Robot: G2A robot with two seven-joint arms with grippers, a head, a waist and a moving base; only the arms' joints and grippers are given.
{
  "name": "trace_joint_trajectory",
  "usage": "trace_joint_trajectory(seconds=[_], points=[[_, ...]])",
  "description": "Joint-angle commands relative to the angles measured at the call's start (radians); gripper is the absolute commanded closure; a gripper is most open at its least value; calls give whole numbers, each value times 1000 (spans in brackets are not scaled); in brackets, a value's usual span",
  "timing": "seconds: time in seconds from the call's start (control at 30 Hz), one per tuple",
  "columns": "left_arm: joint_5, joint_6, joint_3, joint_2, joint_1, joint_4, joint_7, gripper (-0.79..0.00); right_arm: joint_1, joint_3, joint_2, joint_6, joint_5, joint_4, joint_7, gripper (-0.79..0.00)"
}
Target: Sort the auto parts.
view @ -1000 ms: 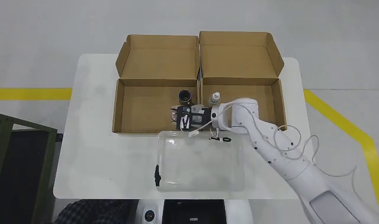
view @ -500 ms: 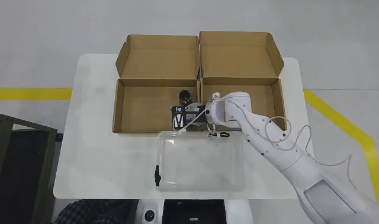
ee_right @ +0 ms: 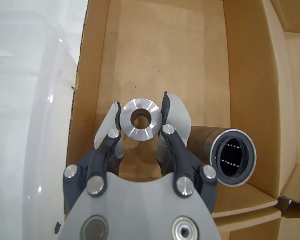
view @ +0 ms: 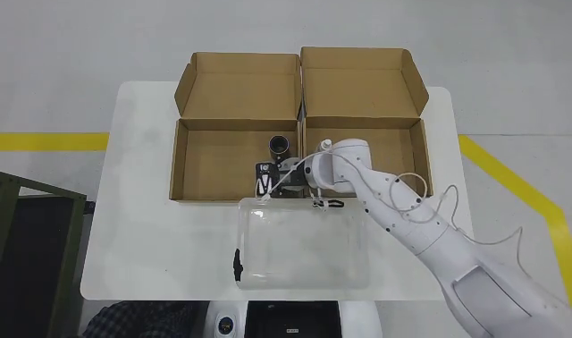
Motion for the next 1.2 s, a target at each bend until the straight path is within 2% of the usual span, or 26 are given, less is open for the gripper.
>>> trace_joint_trajectory(seconds=[0.0,0.2,0.53,0.67,0.87,0.93,1.07,1.17], points=[[0,0,0,0,0,0,0,-785,5,-3,-4,0,-2,7,4,-354],[0,0,0,0,0,0,0,-785,13,7,-9,11,-5,6,2,-419],[0,0,0,0,0,0,0,-785,-35,131,26,45,-1,-144,-26,-391],[0,0,0,0,0,0,0,-785,-100,200,49,65,4,-236,-12,-431],[0,0,0,0,0,0,0,-785,-250,303,85,100,18,-396,12,-465],[0,0,0,0,0,0,0,-785,-308,343,98,117,11,-456,21,-505],[0,0,0,0,0,0,0,-785,-434,435,125,144,-28,-573,24,-653],[0,0,0,0,0,0,0,-785,-536,514,144,167,-54,-658,23,-723]])
